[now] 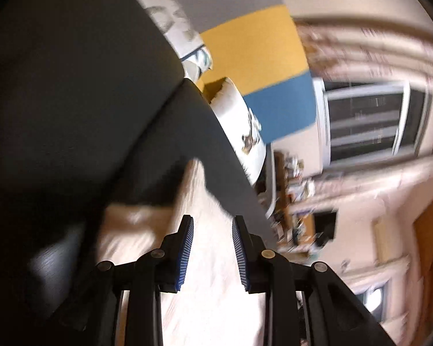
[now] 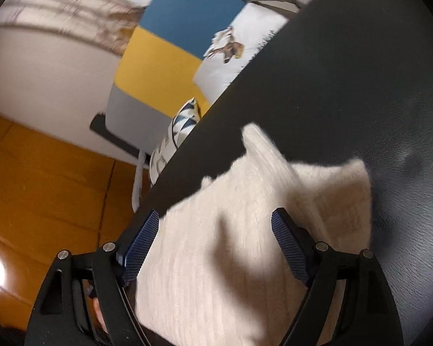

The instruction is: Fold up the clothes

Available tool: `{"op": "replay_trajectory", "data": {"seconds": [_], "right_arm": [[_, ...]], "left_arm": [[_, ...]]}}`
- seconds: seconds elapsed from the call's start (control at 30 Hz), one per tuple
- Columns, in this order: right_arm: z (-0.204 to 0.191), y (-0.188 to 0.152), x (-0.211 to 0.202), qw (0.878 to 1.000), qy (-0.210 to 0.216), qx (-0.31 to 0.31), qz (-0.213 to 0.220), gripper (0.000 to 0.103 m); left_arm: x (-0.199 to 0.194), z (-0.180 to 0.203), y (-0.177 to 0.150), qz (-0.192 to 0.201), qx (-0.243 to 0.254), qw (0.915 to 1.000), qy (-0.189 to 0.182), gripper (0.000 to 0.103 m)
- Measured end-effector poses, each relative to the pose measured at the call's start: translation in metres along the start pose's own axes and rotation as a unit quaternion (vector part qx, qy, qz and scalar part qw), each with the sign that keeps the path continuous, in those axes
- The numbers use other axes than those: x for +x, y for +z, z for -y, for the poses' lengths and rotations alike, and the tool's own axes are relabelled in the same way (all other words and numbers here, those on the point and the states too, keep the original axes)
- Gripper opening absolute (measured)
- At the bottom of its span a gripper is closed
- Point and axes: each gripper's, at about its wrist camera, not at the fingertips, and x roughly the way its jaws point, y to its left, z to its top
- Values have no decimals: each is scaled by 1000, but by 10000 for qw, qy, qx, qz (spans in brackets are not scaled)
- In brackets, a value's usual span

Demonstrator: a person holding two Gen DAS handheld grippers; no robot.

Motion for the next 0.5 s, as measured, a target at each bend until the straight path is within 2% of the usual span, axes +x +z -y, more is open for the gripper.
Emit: {"op": "replay_trajectory", "data": {"seconds": [0.17,0.3,0.4,0.5], "right_arm": [[0,-33,-39,9978,-173,-613,-196,84],[27,-43,-67,9986,-220,-434,-187,84],[40,-36,-72,9991,-120,-330,-254,84],[40,-27,-67,9985,261,-345,-343,84]], "left_arm": [[-23,-12,-34,-470,386,9981,128,28],[-34,-23,-47,-693,571,9958,179,32],[-36,-27,-53,-762,606,9952,75,34],[-33,-24,-52,-761,639,9950,91,36]]}}
